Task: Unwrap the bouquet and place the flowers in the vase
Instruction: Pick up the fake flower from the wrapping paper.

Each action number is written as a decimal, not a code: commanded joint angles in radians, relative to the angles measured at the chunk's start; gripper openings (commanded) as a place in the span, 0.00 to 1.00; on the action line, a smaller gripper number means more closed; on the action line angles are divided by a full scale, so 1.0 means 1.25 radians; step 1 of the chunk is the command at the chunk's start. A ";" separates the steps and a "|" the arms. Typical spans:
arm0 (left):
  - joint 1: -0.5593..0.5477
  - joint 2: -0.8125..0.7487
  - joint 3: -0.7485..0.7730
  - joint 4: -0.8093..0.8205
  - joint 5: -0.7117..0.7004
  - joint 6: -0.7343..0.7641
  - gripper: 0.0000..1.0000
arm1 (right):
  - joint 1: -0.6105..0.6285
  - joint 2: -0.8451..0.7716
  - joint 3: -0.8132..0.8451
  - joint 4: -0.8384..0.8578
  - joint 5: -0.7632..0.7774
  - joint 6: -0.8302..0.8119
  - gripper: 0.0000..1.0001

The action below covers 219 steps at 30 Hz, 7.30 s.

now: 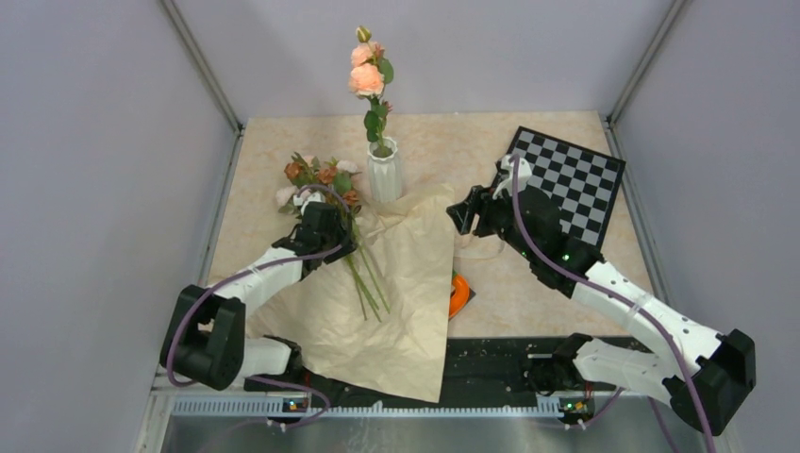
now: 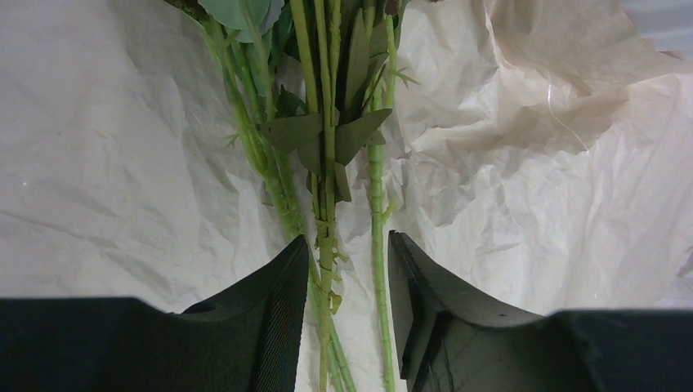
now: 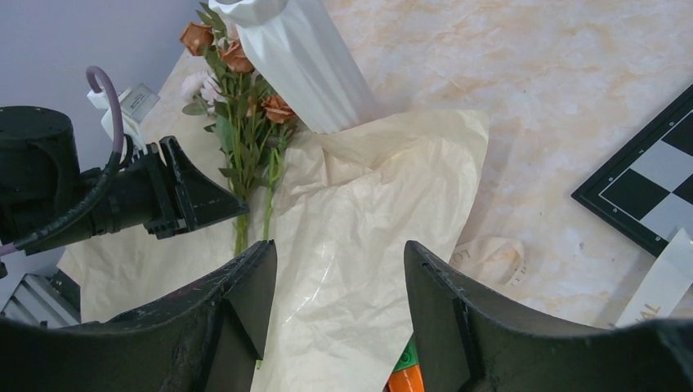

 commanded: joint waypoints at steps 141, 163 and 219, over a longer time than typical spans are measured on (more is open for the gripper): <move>-0.193 -0.424 0.091 0.414 0.516 0.010 0.00 | 0.038 0.245 0.212 0.509 -0.697 0.284 0.57; -0.199 -0.422 0.094 0.399 0.520 0.021 0.00 | 0.038 0.251 0.212 0.518 -0.699 0.296 0.34; 0.219 -0.378 0.167 -0.198 -0.043 0.438 0.99 | -0.012 0.463 0.663 0.205 -0.118 -0.201 0.00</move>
